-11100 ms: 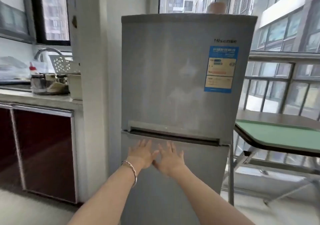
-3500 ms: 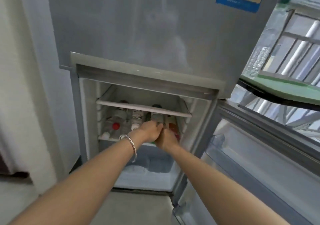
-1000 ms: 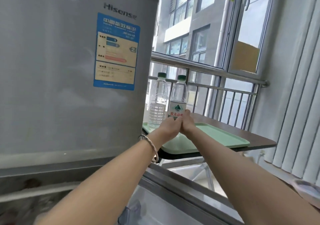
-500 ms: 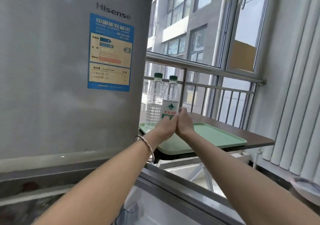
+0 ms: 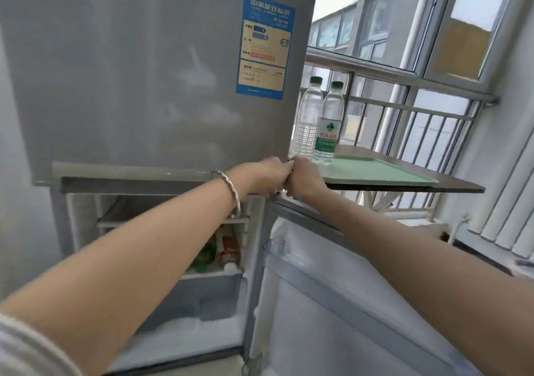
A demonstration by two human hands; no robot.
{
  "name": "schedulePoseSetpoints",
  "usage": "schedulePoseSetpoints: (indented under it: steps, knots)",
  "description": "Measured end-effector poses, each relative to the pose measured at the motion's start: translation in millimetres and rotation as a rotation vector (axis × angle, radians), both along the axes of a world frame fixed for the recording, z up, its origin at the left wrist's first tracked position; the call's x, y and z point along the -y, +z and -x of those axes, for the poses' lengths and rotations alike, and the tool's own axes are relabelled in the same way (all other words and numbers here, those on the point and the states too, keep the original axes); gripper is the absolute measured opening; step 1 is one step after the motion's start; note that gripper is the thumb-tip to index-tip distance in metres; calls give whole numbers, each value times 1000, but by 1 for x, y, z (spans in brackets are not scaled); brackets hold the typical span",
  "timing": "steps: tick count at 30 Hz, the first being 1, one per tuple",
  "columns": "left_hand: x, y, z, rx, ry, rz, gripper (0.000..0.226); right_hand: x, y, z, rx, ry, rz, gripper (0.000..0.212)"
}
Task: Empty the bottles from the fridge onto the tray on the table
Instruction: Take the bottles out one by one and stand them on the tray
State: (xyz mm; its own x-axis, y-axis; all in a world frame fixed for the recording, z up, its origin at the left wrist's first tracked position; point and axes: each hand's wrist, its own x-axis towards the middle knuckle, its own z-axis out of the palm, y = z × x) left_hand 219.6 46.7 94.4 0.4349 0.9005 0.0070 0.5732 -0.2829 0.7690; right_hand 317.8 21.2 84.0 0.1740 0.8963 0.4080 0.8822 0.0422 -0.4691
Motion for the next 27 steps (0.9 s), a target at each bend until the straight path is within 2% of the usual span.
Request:
schedulePoseSetpoints:
  steps: [2, 6, 10, 11, 16, 20, 23, 27]
  knots:
    - [4, -15, 30, -105, 18, 89, 57, -1, -22, 23, -8, 76, 86, 8]
    - [3, -46, 89, -354, 76, 176, 67, -21, -76, 69, 38, 212, 232, 33]
    - [-7, -91, 132, -557, 160, 138, 67, -46, -135, 110, 65, 340, 371, 15]
    - [-11, -105, 140, -564, 172, 132, 66, -53, -149, 120, 89, 358, 419, 16]
    - [-35, -165, 164, -574, 221, 112, 53, -91, -208, 156, 154, 426, 625, 51]
    - [-60, -217, 178, -579, 318, 39, 64, -120, -243, 164, 243, 404, 637, 80]
    - [-87, -259, 188, -566, 379, -3, 65, -144, -255, 169, 363, 408, 639, 86]
    - [-88, -274, 193, -498, 417, -20, 64, -181, -276, 184, 434, 429, 607, 84]
